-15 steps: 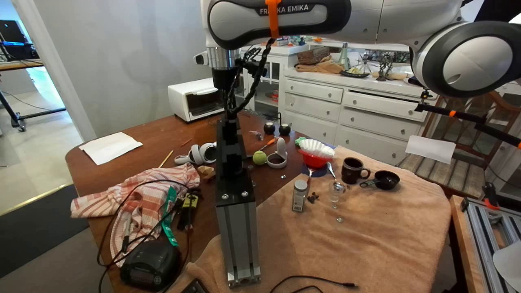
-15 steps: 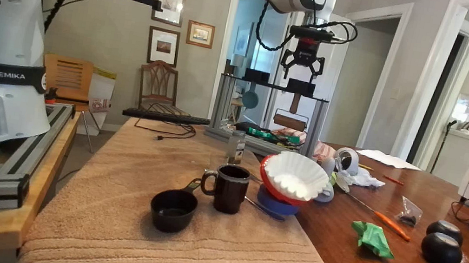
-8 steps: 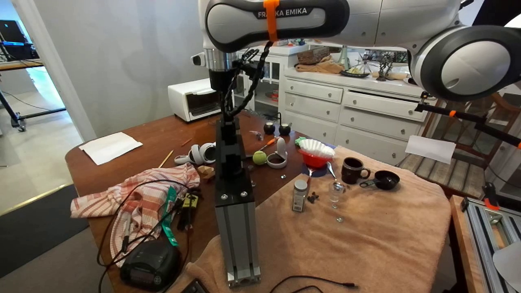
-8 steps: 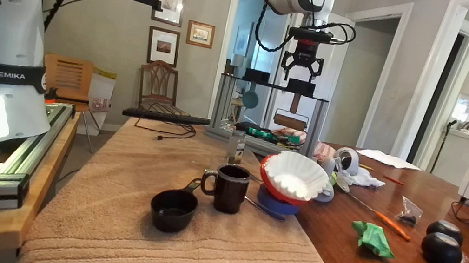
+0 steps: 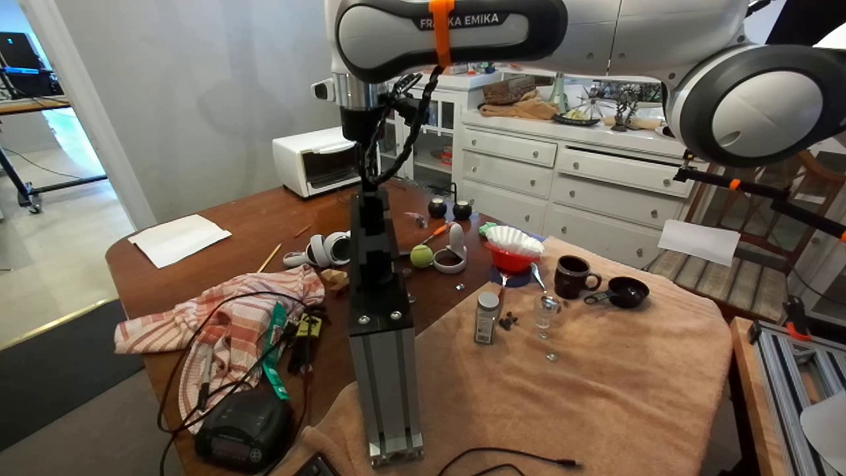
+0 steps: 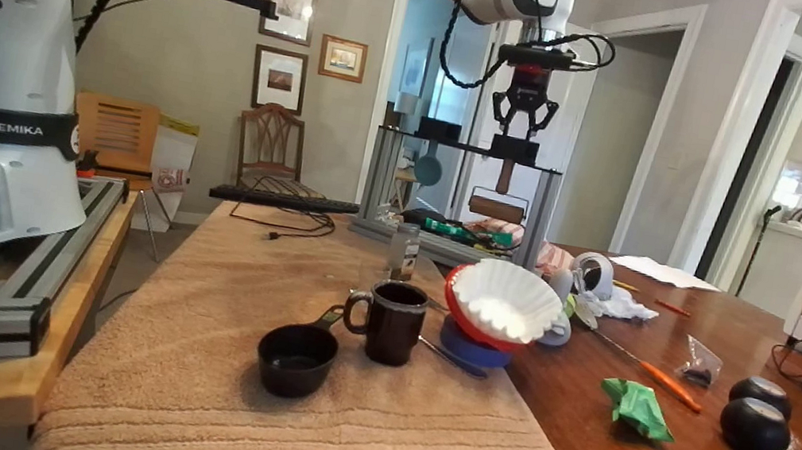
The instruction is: Roll the wooden roller over the towel.
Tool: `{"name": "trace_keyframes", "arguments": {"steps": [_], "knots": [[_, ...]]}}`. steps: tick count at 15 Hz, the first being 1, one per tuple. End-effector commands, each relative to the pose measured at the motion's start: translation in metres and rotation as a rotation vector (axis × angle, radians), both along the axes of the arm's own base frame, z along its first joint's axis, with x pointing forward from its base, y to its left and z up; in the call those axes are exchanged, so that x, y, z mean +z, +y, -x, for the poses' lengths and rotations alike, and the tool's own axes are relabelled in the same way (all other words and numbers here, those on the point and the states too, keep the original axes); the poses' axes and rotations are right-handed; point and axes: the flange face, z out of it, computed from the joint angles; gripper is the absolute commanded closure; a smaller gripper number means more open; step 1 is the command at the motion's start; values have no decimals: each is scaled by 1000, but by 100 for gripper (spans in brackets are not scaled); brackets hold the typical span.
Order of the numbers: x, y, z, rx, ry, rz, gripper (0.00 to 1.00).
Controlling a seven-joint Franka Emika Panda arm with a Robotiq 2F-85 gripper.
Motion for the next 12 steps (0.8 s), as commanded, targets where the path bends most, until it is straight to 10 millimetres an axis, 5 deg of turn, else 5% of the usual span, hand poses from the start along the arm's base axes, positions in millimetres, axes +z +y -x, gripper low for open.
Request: {"name": "trace_keyframes", "arguments": {"steps": [1,8,12], "knots": [[-9,9,-2,-14,2,-1,78],[48,26,16,-14,0,2,78],[50,26,19,-25,23,3,78]]}}
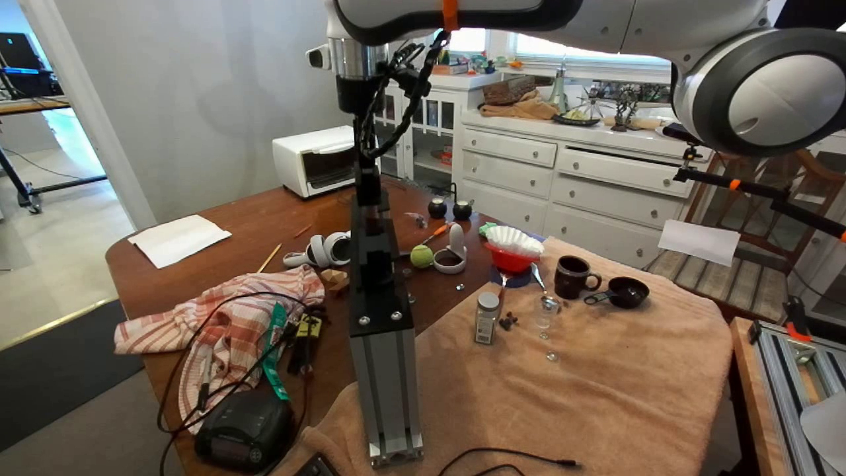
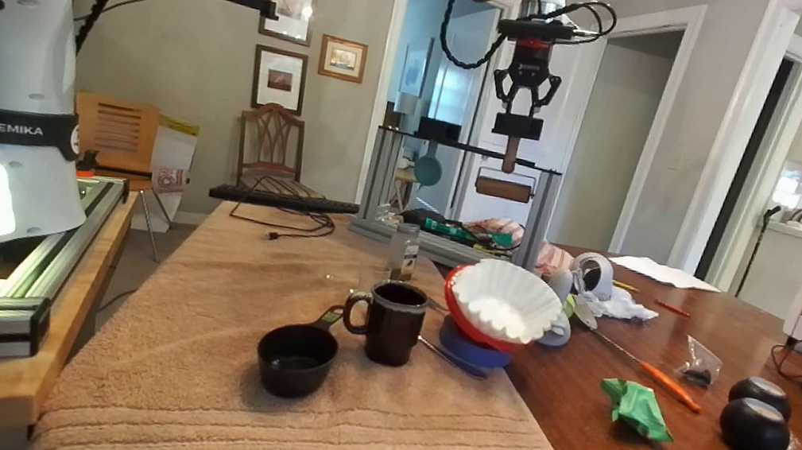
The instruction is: Roll the wooden roller over the towel.
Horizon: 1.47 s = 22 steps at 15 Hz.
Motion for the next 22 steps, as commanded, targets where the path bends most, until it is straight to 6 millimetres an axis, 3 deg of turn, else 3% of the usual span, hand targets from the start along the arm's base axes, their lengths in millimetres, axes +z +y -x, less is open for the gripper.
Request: {"name": "trace_keyframes", "arguments": {"steps": [1,14,17,22], "knots": [[0,17,10,-14,61,-24,78],[-46,17,1,-11,97,-40,78],[-43,15,2,-16,100,-39,78],[-19,-2,7,-52,96,-13,78]]}}
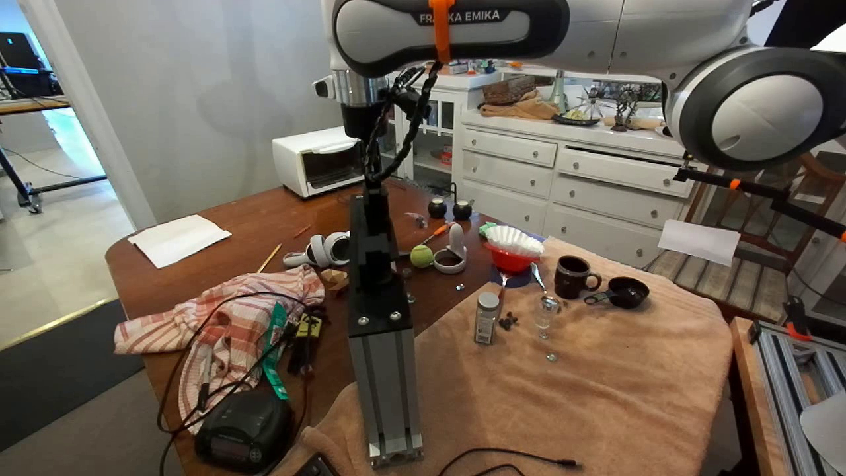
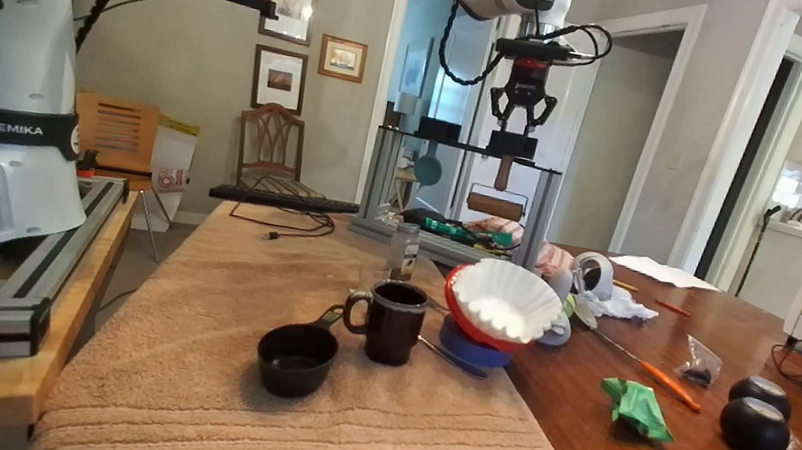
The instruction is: Roll the wooden roller over the towel.
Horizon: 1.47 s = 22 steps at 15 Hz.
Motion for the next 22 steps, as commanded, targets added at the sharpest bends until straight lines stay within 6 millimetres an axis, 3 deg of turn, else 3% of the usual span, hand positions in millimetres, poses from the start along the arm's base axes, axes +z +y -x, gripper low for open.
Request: {"name": "trace_keyframes", "arguments": {"steps": [1,7,10,14,15,16,19,20,22], "knots": [[28,0,12,-49,27,-28,78],[68,-13,31,-150,57,1,78],[84,-20,46,-234,95,96,78],[114,-13,59,-343,59,200,78],[98,-23,48,-307,61,158,78],[103,-20,49,-308,54,158,53],[98,-21,48,-309,61,159,53],[91,-19,48,-320,83,132,78],[86,-36,48,-368,123,62,78]]}}
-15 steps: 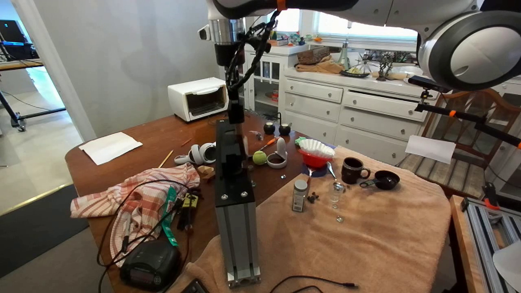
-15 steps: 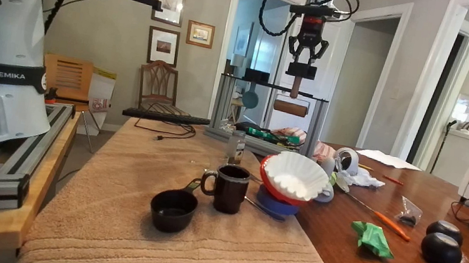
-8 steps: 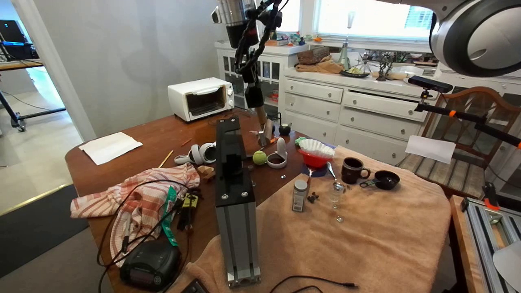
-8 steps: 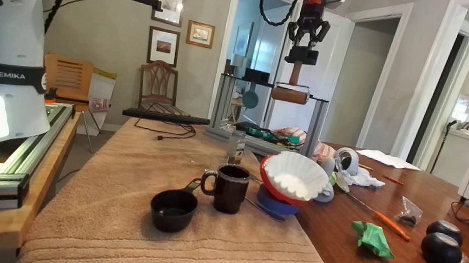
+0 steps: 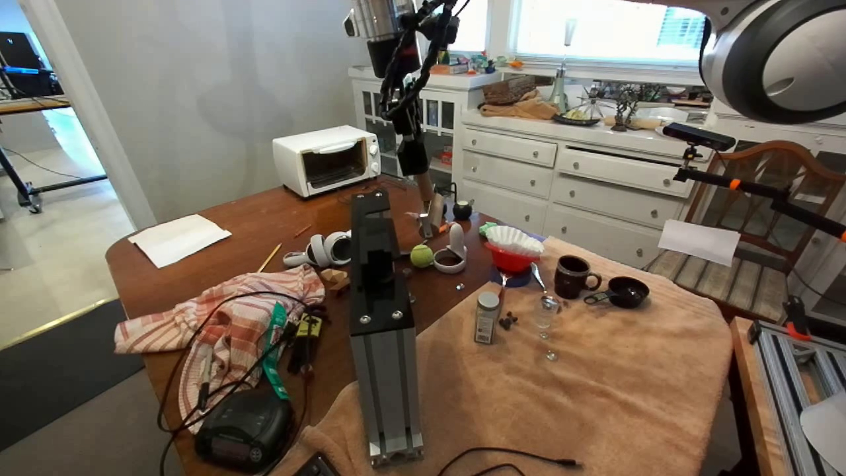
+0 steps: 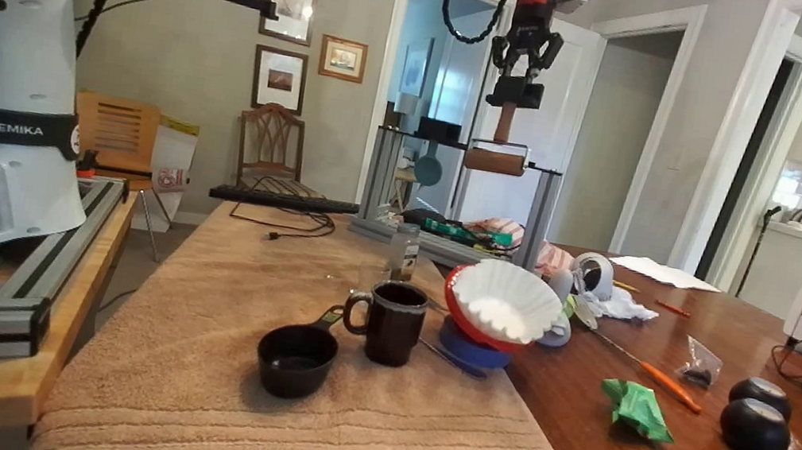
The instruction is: Roll the wooden roller over the towel.
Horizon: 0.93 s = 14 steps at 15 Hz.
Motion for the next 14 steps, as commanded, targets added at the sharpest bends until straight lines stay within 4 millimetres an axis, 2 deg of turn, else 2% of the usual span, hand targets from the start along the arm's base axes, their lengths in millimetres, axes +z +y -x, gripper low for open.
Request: {"name": "trace_keyframes", "arguments": {"steps": [1,3,5,8,11,14], "knots": [[-6,-28,2,-107,39,-123,78],[-3,-62,3,-206,29,-157,78],[6,-104,6,-304,7,-193,78],[29,-150,17,-447,-38,-234,78],[58,-177,27,-548,-104,-255,78],[78,-185,33,-624,-169,-242,78]]}}
